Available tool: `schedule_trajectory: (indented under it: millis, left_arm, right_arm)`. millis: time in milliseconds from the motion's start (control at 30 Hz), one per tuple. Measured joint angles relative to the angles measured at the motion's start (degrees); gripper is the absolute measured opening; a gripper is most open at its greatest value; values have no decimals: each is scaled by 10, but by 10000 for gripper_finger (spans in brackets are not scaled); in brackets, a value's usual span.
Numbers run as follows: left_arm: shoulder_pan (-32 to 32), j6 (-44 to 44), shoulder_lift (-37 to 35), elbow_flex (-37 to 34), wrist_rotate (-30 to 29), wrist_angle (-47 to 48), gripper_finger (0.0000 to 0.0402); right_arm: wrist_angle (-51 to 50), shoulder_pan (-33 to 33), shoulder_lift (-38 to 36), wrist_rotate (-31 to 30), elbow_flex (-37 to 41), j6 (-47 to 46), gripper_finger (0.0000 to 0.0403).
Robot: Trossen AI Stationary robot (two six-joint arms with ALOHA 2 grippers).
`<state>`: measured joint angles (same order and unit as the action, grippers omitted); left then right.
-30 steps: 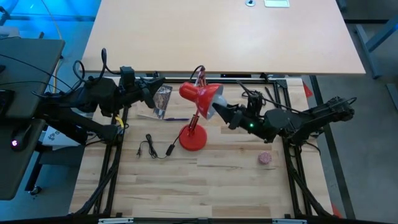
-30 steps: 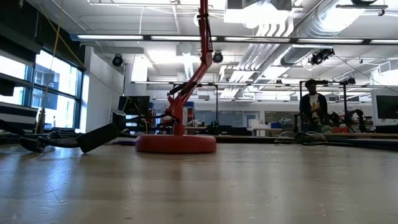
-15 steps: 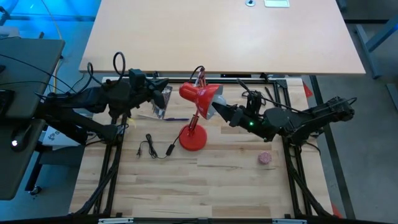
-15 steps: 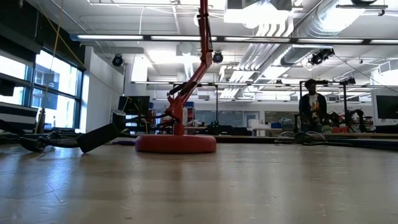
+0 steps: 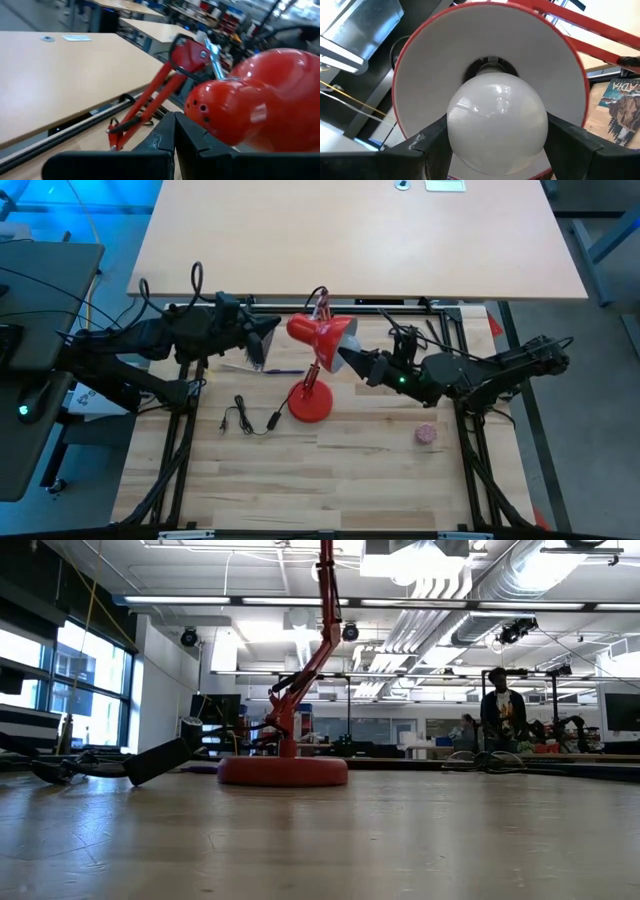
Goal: Screw lightbulb
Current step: Insert the lightbulb on the lamp
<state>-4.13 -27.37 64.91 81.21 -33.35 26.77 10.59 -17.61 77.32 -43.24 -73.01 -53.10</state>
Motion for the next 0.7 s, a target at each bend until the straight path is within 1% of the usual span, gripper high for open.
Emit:
schedule_trajectory:
  millis: [67, 200, 433, 567, 700]
  left_arm:
    - [10, 22, -4, 0, 26, 1, 0]
    - [45, 60, -9, 0, 121, 1, 0]
    - [112, 66, -12, 0, 257, -12, 0]
    - [132, 65, -7, 0, 303, -14, 0]
    - [136, 65, -7, 0, 314, -14, 0]
  right_arm:
    - [1, 0, 0, 0, 0, 0, 255]
    - [0, 0, 0, 0, 0, 1, 255]
    - [0, 0, 0, -5, 0, -6, 255]
    - [0, 0, 0, -5, 0, -8, 255]
    - [0, 0, 0, -6, 0, -6, 255]
